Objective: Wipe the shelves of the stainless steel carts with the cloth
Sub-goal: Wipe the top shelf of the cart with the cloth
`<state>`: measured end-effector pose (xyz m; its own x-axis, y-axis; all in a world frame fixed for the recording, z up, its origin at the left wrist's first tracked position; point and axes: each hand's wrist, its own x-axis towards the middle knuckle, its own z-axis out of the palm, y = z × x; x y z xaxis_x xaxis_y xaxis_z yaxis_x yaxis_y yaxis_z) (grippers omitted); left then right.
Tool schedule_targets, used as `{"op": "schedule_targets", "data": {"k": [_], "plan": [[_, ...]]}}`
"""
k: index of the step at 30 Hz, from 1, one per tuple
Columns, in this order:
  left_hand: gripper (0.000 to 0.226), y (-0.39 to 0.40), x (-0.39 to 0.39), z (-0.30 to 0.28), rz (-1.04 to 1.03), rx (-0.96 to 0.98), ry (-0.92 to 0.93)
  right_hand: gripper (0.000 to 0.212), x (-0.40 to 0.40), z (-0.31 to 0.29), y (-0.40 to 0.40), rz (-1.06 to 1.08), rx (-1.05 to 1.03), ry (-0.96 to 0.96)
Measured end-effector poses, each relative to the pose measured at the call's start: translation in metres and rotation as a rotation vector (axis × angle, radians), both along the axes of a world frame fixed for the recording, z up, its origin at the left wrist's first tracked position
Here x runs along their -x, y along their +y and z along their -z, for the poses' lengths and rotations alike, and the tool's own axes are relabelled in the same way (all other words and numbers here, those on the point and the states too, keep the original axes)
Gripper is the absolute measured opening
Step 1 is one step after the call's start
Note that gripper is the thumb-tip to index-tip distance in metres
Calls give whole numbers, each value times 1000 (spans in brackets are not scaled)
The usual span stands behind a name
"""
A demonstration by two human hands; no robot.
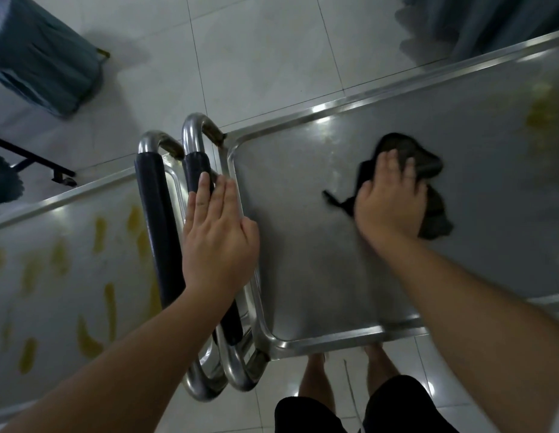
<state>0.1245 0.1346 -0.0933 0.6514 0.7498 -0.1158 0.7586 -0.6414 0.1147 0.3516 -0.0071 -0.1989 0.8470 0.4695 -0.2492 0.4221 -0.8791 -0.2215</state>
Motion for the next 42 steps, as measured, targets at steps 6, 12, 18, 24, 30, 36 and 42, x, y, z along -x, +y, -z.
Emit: {"op": "schedule_targets", "data": {"k": [6, 12, 18, 24, 30, 36, 42], "plan": [[67, -1, -2, -1, -14, -8, -9, 72, 154, 1, 64, -755, -31, 99], [68, -2, -1, -3, -8, 1, 11, 65, 122, 3, 58, -980, -30, 92], [67, -2, -1, -2, -2, 11, 4, 64, -46, 0, 6, -597, -29, -25], [68, -1, 0, -1, 16, 4, 41, 67, -164, 8, -24, 75, 6, -53], [68, 1, 1, -1, 14, 10, 62, 69, -106, 1, 64, 196, -21, 26], [69, 1, -2, -4, 9, 3, 75, 65, 37, -10, 150, -514, -32, 86], [69, -2, -2, -3, 9, -18, 63, 63, 85, -3, 149, -1012, -68, 64]]}}
